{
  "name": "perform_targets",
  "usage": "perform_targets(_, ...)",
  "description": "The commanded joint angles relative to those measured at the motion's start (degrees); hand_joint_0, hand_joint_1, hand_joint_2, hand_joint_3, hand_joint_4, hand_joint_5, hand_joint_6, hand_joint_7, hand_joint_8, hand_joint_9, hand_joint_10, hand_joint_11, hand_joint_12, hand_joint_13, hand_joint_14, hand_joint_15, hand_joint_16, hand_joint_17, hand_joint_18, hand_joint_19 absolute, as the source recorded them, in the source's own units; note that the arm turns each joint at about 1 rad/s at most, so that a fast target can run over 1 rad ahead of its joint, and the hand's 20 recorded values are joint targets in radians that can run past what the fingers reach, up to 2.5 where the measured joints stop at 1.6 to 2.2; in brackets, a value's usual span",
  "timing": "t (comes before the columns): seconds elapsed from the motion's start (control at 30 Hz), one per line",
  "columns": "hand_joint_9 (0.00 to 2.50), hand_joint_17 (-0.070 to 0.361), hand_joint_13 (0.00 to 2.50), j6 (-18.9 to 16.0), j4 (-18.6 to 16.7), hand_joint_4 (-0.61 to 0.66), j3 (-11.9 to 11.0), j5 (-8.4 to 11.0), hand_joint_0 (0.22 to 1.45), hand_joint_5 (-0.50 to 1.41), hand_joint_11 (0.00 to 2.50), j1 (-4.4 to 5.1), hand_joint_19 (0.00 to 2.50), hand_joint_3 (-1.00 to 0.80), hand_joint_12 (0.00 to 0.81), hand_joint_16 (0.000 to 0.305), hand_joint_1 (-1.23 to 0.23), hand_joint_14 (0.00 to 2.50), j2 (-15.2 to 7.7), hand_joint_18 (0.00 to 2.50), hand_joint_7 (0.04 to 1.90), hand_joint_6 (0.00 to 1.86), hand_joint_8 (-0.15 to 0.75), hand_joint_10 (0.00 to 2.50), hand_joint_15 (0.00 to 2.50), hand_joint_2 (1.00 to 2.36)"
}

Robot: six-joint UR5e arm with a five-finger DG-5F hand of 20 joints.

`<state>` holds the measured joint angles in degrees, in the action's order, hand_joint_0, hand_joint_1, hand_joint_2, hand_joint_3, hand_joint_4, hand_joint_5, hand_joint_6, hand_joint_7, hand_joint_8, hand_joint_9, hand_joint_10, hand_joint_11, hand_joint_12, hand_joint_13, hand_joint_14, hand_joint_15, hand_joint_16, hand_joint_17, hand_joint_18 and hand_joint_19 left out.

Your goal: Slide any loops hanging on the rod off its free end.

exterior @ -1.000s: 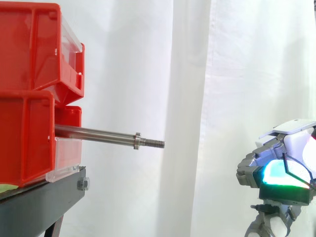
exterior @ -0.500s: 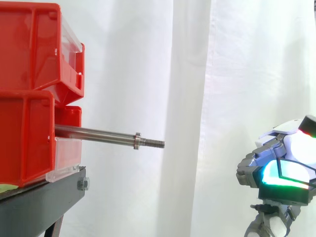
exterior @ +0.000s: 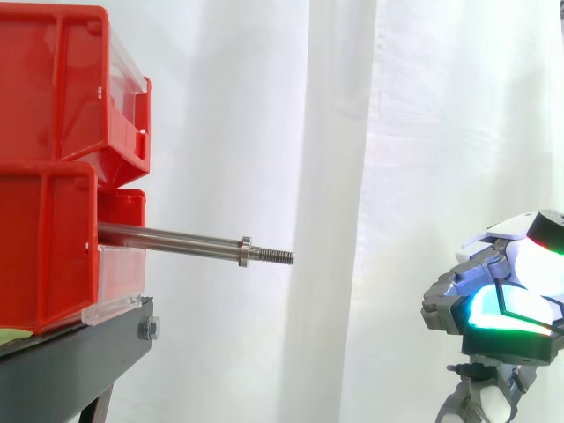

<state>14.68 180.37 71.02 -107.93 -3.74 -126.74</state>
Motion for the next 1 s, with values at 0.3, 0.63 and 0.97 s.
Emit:
perform_targets(0.3,0.73,0.092,0.53,1.7,4.5,0.03,0.1,-0.88,0.6,-0.19,0.19,-0.47,0.03,-0.34,0.273,0.041,-0.73,0.0,2.7,0.44,1.35,0.84,0.256,0.01,0.0,1.01)
perform_targets(0.63,0.79,0.091,0.55,2.3,7.7,0.05,1.1,-2.46,0.61,-0.19,0.2,-1.35,0.05,-0.35,0.261,0.04,-0.73,0.0,3.6,0.44,1.33,0.85,0.267,0.01,0.0,1.01)
perform_targets(0.97,0.83,0.09,0.55,1.0,-1.4,0.06,11.2,0.53,0.61,-0.19,0.14,-1.53,0.03,-0.37,0.254,0.04,-0.72,0.0,9.1,0.43,1.34,0.85,0.295,0.0,0.0,1.01)
